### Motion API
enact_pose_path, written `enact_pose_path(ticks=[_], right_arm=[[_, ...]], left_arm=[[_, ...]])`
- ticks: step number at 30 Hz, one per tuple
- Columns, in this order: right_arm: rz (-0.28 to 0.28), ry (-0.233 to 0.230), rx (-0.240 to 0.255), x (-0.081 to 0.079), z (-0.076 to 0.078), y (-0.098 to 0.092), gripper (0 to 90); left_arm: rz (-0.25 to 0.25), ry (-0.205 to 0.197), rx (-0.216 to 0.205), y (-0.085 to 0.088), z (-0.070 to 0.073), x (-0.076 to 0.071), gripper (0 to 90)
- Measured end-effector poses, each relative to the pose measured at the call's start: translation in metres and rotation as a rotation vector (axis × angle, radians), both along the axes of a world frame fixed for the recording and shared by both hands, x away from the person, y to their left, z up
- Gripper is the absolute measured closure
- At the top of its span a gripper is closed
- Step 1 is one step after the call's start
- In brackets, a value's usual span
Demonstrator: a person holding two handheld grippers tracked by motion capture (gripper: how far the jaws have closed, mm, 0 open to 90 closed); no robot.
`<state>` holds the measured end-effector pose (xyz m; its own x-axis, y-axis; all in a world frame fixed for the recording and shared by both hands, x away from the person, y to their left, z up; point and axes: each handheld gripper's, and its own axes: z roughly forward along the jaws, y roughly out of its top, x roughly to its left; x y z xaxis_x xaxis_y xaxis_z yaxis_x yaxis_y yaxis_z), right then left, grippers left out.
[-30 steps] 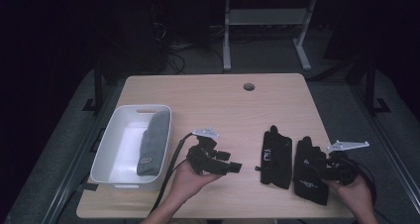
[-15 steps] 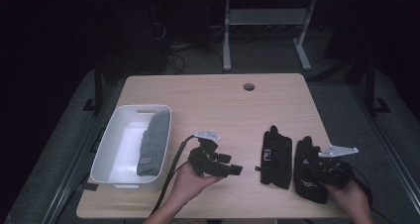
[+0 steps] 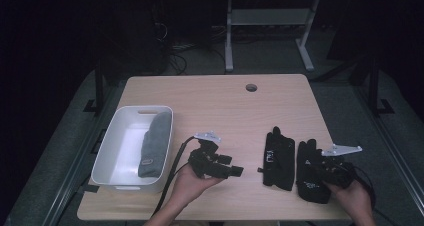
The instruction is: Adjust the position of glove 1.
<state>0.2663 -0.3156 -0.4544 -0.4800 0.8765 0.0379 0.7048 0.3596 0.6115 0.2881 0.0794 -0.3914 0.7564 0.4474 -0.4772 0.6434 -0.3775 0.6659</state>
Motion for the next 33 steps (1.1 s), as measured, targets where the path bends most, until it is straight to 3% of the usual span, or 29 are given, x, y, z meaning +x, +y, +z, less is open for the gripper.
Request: enact_pose_path(ticks=[9,20,24,33], right_arm=[[-0.019,-0.05,0.071,-0.001,0.028,-0.004,78.9],[0.021,-0.089,0.133,0.014,0.062,0.025,78.7],[0.026,-0.091,0.142,0.024,0.063,0.039,78.5],[0.019,-0.047,0.165,0.045,0.047,0.062,78.0]], left_arm=[[-0.002,-0.006,0.001,0.0,0.001,-0.001,33.4],[0.006,-0.013,0.001,0.005,0.004,-0.001,33.3],[0.007,-0.016,0.0,0.007,0.005,-0.001,33.3],[0.014,-0.009,0.008,0.011,0.002,-0.001,33.3]])
